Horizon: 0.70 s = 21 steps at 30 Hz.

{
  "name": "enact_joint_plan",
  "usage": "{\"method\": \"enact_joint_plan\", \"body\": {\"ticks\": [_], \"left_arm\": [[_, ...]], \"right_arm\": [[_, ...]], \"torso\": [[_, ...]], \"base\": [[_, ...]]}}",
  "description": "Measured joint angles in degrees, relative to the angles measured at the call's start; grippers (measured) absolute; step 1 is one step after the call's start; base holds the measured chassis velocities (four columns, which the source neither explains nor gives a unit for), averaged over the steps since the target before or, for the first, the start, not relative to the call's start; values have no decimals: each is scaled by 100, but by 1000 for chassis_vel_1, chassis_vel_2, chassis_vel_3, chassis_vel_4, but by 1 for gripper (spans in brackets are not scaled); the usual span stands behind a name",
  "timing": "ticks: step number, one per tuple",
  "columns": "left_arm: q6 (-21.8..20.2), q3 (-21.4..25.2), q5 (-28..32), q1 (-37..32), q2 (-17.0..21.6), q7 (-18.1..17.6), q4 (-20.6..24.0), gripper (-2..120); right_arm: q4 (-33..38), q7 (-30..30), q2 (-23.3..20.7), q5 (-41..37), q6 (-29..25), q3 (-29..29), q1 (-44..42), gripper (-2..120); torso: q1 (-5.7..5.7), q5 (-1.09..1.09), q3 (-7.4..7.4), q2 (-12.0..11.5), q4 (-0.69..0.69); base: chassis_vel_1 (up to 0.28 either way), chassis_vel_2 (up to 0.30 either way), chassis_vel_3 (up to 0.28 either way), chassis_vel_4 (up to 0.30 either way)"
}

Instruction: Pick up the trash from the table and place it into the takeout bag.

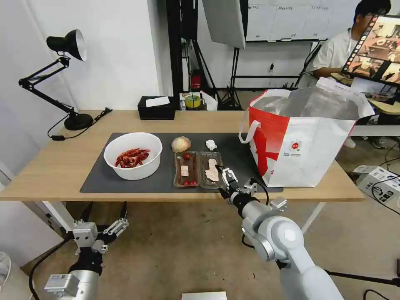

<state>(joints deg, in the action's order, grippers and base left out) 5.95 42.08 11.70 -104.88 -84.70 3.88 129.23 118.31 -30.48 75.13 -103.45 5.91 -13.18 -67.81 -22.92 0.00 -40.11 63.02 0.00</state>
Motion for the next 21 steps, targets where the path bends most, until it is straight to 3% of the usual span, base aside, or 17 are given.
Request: {"method": "enact_joint_plan", "body": {"ticks": [3, 12, 21], "left_arm": [[0, 7, -3, -6, -20, 0, 1, 100], [8, 22, 2, -16, -53, -2, 29, 100], [25, 13, -1, -59, -43, -2, 75, 100]], "right_arm": [[-51, 369, -14, -187, 66, -46, -148, 100], [-82, 609, -37, -241, 145, -63, -274, 100], [231, -92, 14, 130, -151, -30, -247, 100]], "torso": [[0, 0, 0, 0, -1], [0, 0, 0, 0, -1], [0, 0, 0, 0, 0]], "base": [[0, 0, 0, 0], [0, 0, 0, 0], [0, 0, 0, 0]]}}
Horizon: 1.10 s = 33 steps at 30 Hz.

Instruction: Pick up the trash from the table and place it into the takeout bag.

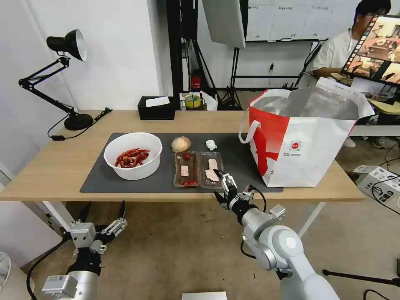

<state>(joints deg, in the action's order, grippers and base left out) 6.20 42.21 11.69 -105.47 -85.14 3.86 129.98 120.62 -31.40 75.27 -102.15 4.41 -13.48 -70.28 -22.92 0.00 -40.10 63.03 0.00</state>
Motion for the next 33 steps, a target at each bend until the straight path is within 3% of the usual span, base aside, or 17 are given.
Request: {"method": "enact_joint_plan", "body": {"ticks": [5, 22, 33], "left_arm": [[3, -28, -30, -36, 2, 1, -1, 100], [-11, 112, 15, -59, 83, 1, -120, 100], [-24, 125, 37, 31, 87, -6, -302, 100]], "right_arm": [[231, -634, 12, 344, -127, 90, 53, 100], [-405, -799, 105, 128, -49, 229, 700, 100], [-410, -1005, 40, 60, 28, 269, 756, 100]], "torso": [[0, 0, 0, 0, 0], [0, 0, 0, 0, 0], [0, 0, 0, 0, 0]], "base": [[0, 0, 0, 0], [0, 0, 0, 0], [0, 0, 0, 0]]}}
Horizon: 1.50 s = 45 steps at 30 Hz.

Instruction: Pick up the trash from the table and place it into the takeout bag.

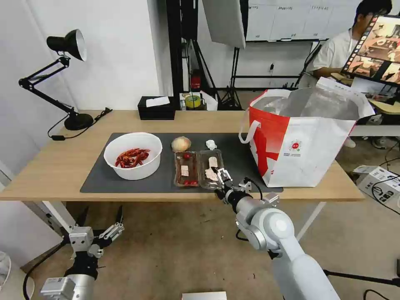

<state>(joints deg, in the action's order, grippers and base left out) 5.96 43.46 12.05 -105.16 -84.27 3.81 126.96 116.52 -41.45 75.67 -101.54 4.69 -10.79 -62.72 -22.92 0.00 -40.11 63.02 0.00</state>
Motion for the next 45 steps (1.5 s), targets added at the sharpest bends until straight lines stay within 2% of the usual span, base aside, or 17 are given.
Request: {"method": "enact_joint_plan", "body": {"ticks": [25, 45], "left_arm": [[-5, 125, 298, -60, 372, -19, 39, 100], [-5, 67, 292, -45, 346, -20, -16, 100]], "right_arm": [[-162, -62, 579, 362, 7, 102, 63, 100], [-455, 52, 614, 301, 40, 61, 219, 100]], "torso": [[0, 0, 0, 0, 0], [1, 0, 1, 2, 0]], "base": [[0, 0, 0, 0], [0, 0, 0, 0]]}}
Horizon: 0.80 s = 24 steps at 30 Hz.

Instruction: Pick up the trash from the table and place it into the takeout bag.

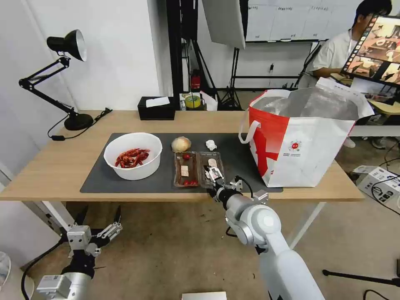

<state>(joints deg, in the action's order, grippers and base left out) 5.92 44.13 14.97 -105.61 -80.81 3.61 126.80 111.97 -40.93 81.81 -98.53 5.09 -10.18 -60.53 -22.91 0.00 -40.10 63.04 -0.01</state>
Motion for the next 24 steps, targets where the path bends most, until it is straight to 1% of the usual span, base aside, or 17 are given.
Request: {"method": "enact_joint_plan", "body": {"ticks": [18, 24], "left_arm": [[7, 32, 7, -20, -20, 1, 32, 100], [16, 34, 13, -26, -15, 1, 35, 100]], "right_arm": [[-137, 14, 55, 56, -1, 65, 161, 100], [-144, 181, 85, 206, -1, 81, 189, 100]], "torso": [[-1, 0, -1, -2, 0], [-1, 0, -1, -2, 1]], "base": [[0, 0, 0, 0], [0, 0, 0, 0]]}}
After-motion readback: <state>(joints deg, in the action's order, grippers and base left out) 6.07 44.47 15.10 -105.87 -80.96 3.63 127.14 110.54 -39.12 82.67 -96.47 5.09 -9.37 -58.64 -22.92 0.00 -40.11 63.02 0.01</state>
